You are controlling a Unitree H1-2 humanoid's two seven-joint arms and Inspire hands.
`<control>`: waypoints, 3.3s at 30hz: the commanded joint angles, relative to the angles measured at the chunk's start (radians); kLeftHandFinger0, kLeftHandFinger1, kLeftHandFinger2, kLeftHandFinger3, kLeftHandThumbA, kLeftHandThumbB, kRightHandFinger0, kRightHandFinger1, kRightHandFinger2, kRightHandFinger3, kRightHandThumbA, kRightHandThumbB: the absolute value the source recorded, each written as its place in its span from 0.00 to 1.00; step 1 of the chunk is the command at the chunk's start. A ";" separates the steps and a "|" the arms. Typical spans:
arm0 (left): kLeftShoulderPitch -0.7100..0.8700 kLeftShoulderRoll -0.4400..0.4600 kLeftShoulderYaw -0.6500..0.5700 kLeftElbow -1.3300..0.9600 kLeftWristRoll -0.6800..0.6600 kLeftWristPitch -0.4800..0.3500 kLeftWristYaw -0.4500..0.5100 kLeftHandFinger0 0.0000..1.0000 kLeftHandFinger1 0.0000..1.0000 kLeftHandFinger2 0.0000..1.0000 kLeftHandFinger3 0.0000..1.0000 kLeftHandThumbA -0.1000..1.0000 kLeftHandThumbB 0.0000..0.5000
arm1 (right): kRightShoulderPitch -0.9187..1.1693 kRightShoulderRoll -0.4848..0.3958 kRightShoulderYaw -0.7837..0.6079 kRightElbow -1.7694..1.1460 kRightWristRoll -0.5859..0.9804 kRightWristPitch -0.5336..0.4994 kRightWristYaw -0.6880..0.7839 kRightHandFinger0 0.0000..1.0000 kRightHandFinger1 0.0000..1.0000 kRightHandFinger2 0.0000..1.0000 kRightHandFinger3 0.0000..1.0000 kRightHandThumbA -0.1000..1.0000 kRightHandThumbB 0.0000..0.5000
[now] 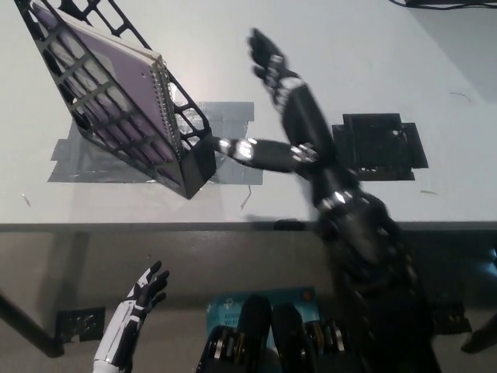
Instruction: A shelf with a book inside it is placed on the center of the desk infront of the robot. The robot uses its right hand to grab the book, take it out and hand it to a person.
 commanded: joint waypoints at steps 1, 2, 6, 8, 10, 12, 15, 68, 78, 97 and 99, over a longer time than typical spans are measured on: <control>-0.009 -0.005 -0.007 -0.031 0.011 -0.030 0.000 1.00 1.00 1.00 1.00 1.00 0.49 | -0.123 0.057 0.003 0.098 0.017 0.025 -0.001 1.00 1.00 1.00 1.00 0.99 0.49; -0.009 -0.004 -0.007 -0.038 -0.002 -0.011 -0.009 1.00 1.00 1.00 1.00 1.00 0.53 | -0.152 0.071 0.002 0.153 0.022 0.005 0.002 1.00 1.00 1.00 1.00 0.99 0.45; -0.009 -0.008 -0.005 -0.048 -0.016 0.003 -0.016 1.00 1.00 1.00 1.00 1.00 0.58 | -0.212 0.101 -0.008 0.277 0.025 -0.045 -0.004 1.00 1.00 1.00 1.00 1.00 0.44; -0.012 -0.011 -0.004 -0.042 -0.023 -0.005 -0.017 1.00 1.00 1.00 1.00 1.00 0.58 | -0.245 0.119 -0.016 0.341 0.029 -0.057 -0.009 1.00 1.00 1.00 1.00 1.00 0.45; -0.014 -0.012 -0.003 -0.041 -0.020 -0.001 -0.015 1.00 1.00 1.00 1.00 1.00 0.57 | -0.261 0.127 -0.020 0.374 0.027 -0.064 -0.013 1.00 1.00 1.00 1.00 1.00 0.46; -0.016 -0.009 -0.004 -0.040 -0.016 -0.003 -0.015 1.00 1.00 1.00 1.00 1.00 0.53 | -0.273 0.136 -0.020 0.398 0.027 -0.070 -0.013 1.00 1.00 1.00 1.00 1.00 0.50; -0.016 -0.007 -0.006 -0.045 -0.015 0.007 -0.018 1.00 1.00 1.00 1.00 1.00 0.52 | -0.287 0.146 -0.020 0.417 0.026 -0.072 -0.010 1.00 1.00 1.00 1.00 1.00 0.51; -0.073 0.011 -0.019 -0.034 0.037 -0.003 -0.017 1.00 1.00 1.00 1.00 1.00 0.54 | -0.528 0.141 -0.053 0.862 0.007 -0.088 -0.029 0.00 0.00 0.00 0.00 1.00 0.13; -0.088 0.019 -0.022 -0.037 0.034 0.012 -0.026 1.00 1.00 1.00 1.00 1.00 0.52 | -0.518 0.134 -0.067 0.902 0.030 -0.088 -0.039 0.00 0.05 0.32 0.34 1.00 0.00; -0.087 0.024 -0.030 -0.021 0.033 -0.022 -0.024 1.00 1.00 1.00 1.00 1.00 0.48 | -0.450 0.204 -0.263 0.572 0.270 -0.083 -0.014 0.00 0.00 0.00 0.00 1.00 0.07; -0.091 0.024 -0.029 -0.024 0.020 -0.010 -0.032 1.00 1.00 1.00 1.00 1.00 0.48 | -0.461 0.220 -0.304 0.466 0.330 -0.018 -0.035 0.00 0.00 0.00 0.00 1.00 0.22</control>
